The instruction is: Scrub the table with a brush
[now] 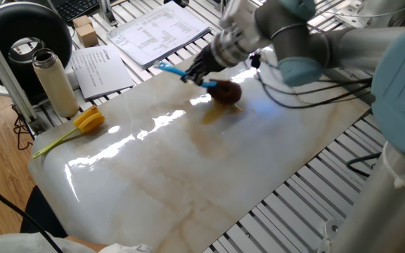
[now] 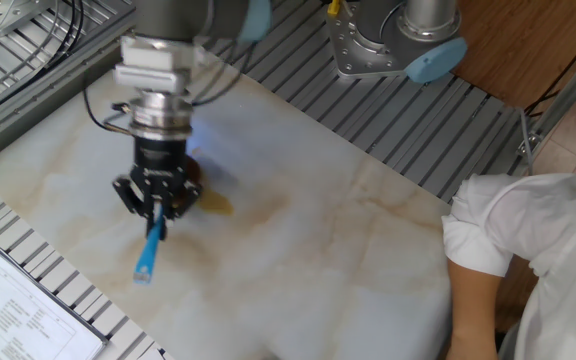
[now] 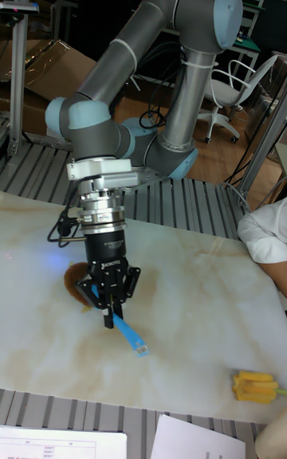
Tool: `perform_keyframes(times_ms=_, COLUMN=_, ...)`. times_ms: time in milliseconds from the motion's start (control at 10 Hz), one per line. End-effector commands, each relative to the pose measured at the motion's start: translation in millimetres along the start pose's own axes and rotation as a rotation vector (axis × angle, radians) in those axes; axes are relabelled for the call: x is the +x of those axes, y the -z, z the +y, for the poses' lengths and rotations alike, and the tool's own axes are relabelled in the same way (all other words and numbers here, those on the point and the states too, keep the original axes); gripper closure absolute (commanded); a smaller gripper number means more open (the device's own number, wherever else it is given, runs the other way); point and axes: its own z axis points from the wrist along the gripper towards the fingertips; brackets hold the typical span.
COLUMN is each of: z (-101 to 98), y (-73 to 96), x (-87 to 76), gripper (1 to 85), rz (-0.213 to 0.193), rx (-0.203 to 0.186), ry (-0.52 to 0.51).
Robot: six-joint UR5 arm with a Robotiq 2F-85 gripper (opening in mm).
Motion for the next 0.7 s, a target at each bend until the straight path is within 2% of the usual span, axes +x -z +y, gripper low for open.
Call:
perform_keyframes(times_ms=0, z=-0.2, y=14.8, x=18.7, gripper=84.3, rz=0.004, rx=-0.036, ry=-0.038)
perform_keyframes(times_ms=100, z=4.6, y=15.4, x=25.3, gripper=84.3, rz=0.034, rx=-0.039, ry=-0.065)
perform_keyframes(times_ms=200, z=8.7, y=10.6, x=23.4, gripper=84.3, rz=0.052, rx=-0.05, ry=-0.073)
perform_keyframes(times_ms=300, z=9.0, y=3.0, x=16.6, gripper=84.3, rz=0.072, rx=-0.036, ry=-0.072)
perform_keyframes(times_ms=400, z=10.2, y=-1.6, x=6.1, gripper=84.3, rz=0.082, rx=-0.029, ry=-0.071)
perform_keyframes(times_ms=600, z=4.6, y=-3.5, x=1.9, gripper=84.3, rz=0.088, rx=-0.001, ry=-0.07)
